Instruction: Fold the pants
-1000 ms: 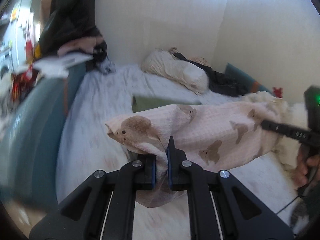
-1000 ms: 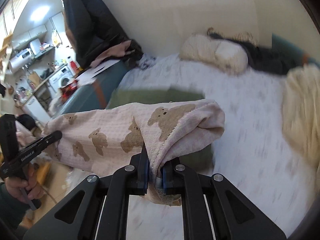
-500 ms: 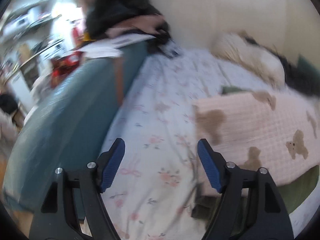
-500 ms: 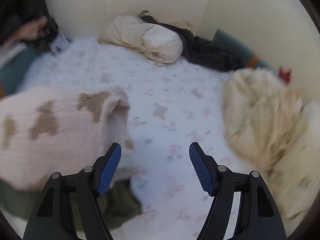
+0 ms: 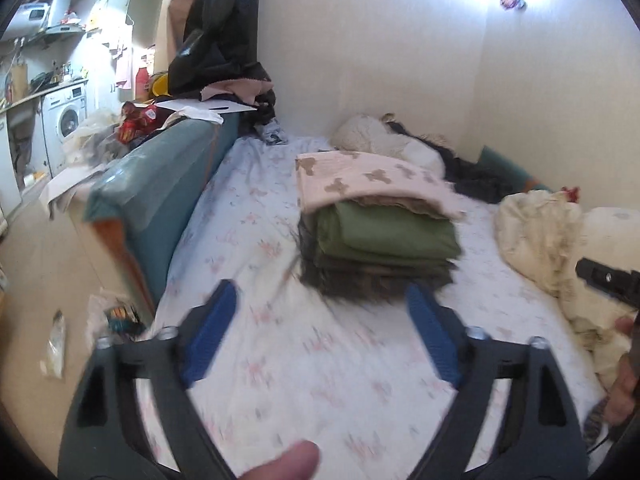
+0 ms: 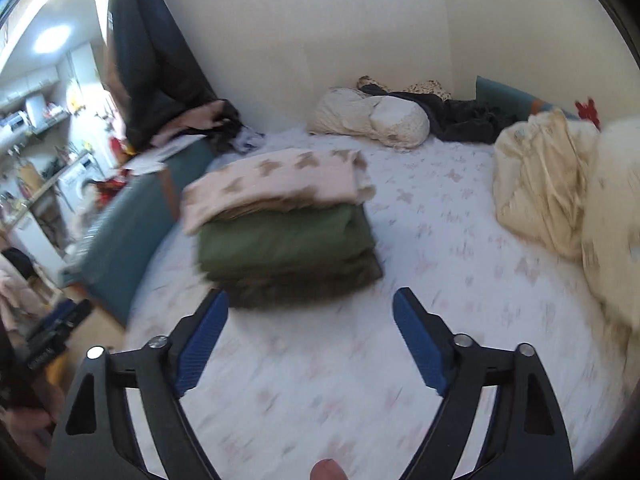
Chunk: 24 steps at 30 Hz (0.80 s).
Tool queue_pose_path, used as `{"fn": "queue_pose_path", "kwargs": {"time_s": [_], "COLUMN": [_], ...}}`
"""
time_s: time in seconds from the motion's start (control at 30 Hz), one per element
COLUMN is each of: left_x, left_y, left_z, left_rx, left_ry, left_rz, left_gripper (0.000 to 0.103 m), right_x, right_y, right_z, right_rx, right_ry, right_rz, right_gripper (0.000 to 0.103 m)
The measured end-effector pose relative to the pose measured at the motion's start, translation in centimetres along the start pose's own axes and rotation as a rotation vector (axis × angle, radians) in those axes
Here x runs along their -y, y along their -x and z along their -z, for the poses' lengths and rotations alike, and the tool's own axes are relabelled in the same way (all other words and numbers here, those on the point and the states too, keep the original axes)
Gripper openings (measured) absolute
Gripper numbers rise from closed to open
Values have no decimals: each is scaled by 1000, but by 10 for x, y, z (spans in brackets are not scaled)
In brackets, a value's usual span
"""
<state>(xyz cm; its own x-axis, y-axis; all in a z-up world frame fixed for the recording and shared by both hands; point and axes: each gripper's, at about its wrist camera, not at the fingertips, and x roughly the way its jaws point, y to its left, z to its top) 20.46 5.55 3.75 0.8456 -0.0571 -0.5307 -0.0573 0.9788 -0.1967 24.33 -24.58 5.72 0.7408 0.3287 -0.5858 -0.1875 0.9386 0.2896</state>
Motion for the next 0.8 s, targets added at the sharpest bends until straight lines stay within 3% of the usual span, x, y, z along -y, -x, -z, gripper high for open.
{"fn": "queue_pose_path", "kwargs": {"time_s": [0.07, 0.1, 0.17, 0.23, 0.33, 0.47, 0.53, 0.6, 0.63, 0.8], "left_x": [0, 0, 3, 9, 17, 12, 9, 10, 11, 4], "left_y": [36, 51, 95, 133, 163, 197, 203, 200, 192, 163], "left_z": [14, 20, 38, 57, 83, 120, 138, 152, 156, 154], "left_rx": [-2, -8, 12, 59, 45, 39, 50, 39, 14, -39], "left_ry": [10, 7, -27, -75, -165, -171, -161, -187, -200, -115], "left_rz": [32, 31, 31, 11, 0, 0, -15, -37, -63, -50], "left_gripper": [89, 91, 103, 103, 103, 103, 103, 103, 103, 103], "right_x": [1, -4, -16, -28, -40, -55, -55, -52, -51, -62], "right_y": [37, 57, 83, 110, 143, 168, 165, 150, 145, 121], "right_z": [31, 51, 77, 101, 130, 172, 200, 216, 219, 225], "right_rx": [40, 61, 56, 84, 128, 191, 196, 126, 101, 53], "right_ry": [-90, -104, -51, -6, 48, 136, 137, 89, 71, 129], "right_rz": [-58, -46, 12, 56, 97, 116, 113, 108, 101, 111], "right_gripper": [103, 103, 103, 103, 103, 103, 103, 103, 103, 103]}}
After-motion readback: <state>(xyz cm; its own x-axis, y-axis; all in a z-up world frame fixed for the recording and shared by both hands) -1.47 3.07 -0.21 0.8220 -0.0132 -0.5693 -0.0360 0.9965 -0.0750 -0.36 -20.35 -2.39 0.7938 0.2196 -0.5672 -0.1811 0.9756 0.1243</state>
